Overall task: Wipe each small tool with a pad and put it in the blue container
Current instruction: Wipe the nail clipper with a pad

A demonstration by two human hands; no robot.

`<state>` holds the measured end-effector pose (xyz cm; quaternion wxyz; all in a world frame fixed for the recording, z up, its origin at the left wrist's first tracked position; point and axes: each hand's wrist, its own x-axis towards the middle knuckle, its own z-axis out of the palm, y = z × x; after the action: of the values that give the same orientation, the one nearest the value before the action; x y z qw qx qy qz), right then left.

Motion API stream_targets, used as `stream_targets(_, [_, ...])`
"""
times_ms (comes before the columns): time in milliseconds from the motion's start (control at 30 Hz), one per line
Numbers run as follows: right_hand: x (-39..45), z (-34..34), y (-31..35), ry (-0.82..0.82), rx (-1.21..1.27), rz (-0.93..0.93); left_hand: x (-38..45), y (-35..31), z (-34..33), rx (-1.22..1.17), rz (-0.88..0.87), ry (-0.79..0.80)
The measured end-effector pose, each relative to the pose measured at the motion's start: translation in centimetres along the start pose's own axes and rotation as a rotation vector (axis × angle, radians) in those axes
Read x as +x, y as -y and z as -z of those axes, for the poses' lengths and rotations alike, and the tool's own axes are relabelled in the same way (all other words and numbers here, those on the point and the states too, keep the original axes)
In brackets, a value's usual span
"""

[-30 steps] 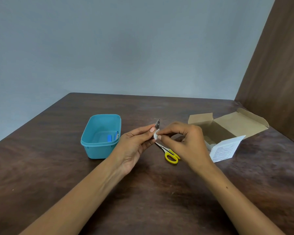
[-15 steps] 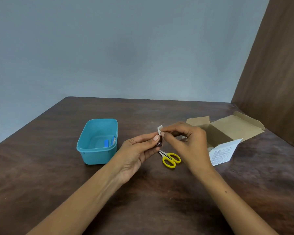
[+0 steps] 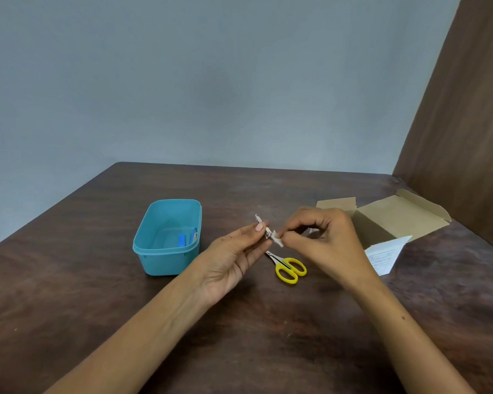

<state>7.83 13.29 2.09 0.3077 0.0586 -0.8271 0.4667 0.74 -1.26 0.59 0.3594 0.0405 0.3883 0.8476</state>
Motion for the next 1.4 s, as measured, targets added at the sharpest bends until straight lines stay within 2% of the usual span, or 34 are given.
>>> stream_targets(167, [0.0,-0.4,0.2,-0.128,-0.093,0.178,-0.1,-0.3,-0.1,-0.113,0.024,-0.021])
stream_targets(300, [-0.2,-1.0,0.1,-0.111,-0.179,0.26,-0.2,-0.3,-0.1,-0.084,0.017,-0.019])
stream_targets(633, [-0.3,-0.7,-0.8,-0.07,-0.355,0.327,-0.1,0.1,0.0,0.018,-0.053,-0.056])
stream_targets(833, [-0.3,-1.1,-1.0,-0.071,-0.348,0.256,-0.2,0.5,0.1,0.221,-0.126,-0.107])
stream_targets(1033, [0.0,-0.7,-0.9,-0.072,0.089,-0.087,-0.1,0.1,0.4,0.218,-0.102,-0.075])
stream_targets(1100, [0.0,-0.6,-1.0,-0.073,0.133,-0.102,-0.1,0.1,0.4,0.207,-0.063,-0.074])
stream_targets(1267, [-0.4,-1.2,-0.7,-0.088,-0.056,0.064,-0.3,-0.2,0.3,0.181,0.044,-0.075])
stream_targets(1400, [-0.2,-0.9,-0.6,-0.055,0.101,-0.026,-0.3,-0.3,0.2,0.179,0.071,-0.02])
